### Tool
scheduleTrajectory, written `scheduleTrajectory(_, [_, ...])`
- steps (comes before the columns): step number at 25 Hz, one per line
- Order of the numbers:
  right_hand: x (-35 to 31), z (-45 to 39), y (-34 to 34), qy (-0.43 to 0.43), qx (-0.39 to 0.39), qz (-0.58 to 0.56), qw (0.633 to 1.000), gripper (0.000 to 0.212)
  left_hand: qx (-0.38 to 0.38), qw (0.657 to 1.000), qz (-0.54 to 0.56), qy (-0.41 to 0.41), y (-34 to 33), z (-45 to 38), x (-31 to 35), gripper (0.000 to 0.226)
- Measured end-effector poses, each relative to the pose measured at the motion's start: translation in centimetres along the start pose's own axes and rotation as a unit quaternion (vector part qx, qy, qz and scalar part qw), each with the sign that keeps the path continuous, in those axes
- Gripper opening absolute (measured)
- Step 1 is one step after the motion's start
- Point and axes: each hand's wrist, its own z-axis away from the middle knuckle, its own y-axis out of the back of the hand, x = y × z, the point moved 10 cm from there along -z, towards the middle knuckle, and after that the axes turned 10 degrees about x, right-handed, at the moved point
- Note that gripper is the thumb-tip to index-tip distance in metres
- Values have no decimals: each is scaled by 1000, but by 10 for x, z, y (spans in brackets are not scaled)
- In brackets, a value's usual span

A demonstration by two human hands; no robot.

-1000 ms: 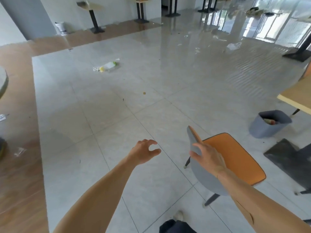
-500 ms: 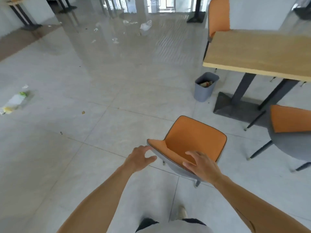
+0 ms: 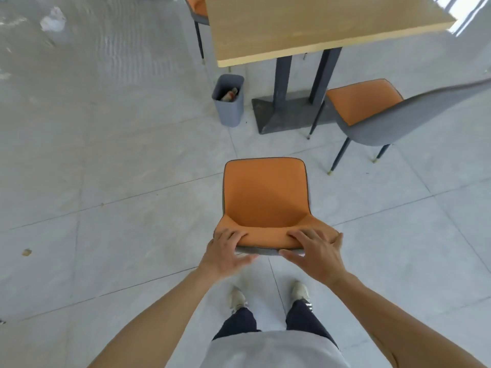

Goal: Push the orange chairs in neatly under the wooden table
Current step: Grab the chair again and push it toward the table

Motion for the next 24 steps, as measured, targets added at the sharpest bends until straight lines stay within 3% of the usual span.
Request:
scheduleTrajectory(3, [5,10,0,-53,31,-28,998,73,7,999,3,-34,0,-8,0,81])
scheduleTrajectory(10, [4,-4,-7,-68,30,10,997,93,20,999,-11,-46,4,-24,0,69])
scheduleTrajectory(24, [30,-107,11,-68,26,13,997,90,19,998,-6,-55,31,-133,6,72])
